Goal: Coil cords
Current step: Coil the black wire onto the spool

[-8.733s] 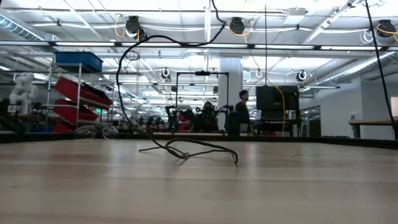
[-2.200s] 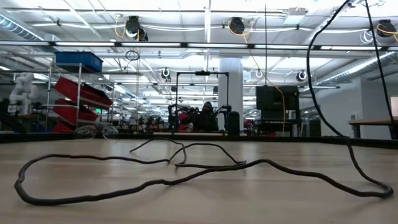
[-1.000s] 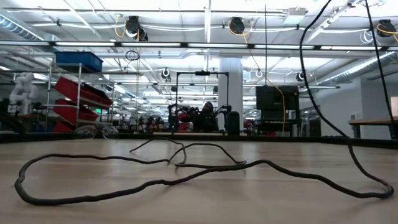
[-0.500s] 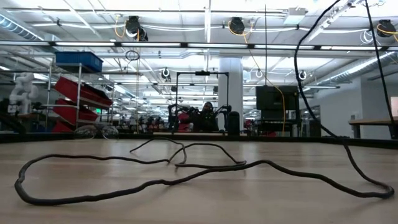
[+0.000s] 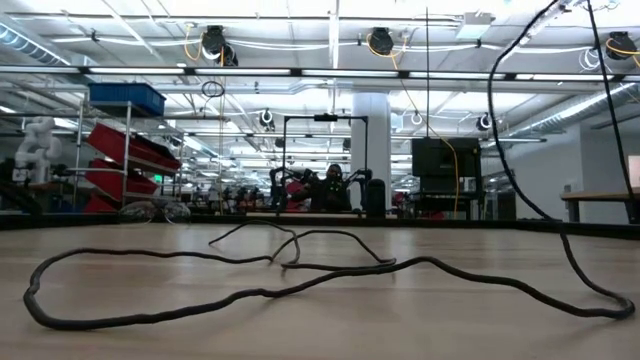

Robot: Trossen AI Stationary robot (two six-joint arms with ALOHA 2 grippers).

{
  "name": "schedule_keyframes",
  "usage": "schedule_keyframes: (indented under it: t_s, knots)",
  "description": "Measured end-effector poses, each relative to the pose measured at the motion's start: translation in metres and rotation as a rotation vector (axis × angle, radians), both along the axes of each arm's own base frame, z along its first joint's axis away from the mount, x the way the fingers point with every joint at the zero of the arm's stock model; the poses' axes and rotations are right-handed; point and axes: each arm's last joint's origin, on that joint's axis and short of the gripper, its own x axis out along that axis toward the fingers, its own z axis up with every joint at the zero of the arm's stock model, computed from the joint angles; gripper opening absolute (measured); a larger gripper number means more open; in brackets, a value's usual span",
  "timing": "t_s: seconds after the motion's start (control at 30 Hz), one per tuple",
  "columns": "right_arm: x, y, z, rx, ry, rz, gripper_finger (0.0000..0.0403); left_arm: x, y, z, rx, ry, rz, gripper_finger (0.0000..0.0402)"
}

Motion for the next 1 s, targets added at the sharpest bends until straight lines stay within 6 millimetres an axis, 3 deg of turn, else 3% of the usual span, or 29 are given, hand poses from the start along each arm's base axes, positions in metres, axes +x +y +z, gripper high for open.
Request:
schedule_keyframes:
  t_s: [0.1, 0.17, 0.3, 0.57, 0.8, 1.0]
  knots:
    - [0.0, 0.0, 0.0, 0.0, -0.001, -0.005, 0.0, 0.0, 0.001, 0.0, 0.006, -0.001, 0.02, 0.012]
    - [0.0, 0.0, 0.0, 0.0, -0.002, -0.009, 0.0, 0.0, 0.002, 0.0, 0.014, -0.001, 0.039, 0.0102]
    - [0.0, 0.0, 0.0, 0.001, -0.001, -0.005, 0.0, 0.0, 0.002, 0.0, 0.054, 0.007, 0.058, 0.0019]
    - [-0.002, 0.002, 0.0, 0.011, 0.004, -0.005, 0.0011, -0.006, 0.001, 0.003, 0.129, 0.037, 0.072, 0.0004]
    - [-0.027, 0.006, 0.005, 0.053, 0.028, 0.002, 0.0071, -0.047, -0.011, 0.027, 0.143, 0.041, -0.001, 0.0002]
    - [-0.035, 0.026, -0.012, 0.113, 0.132, -0.001, 0.0101, -0.08, -0.026, 0.036, 0.233, 0.08, -0.09, 0.0001]
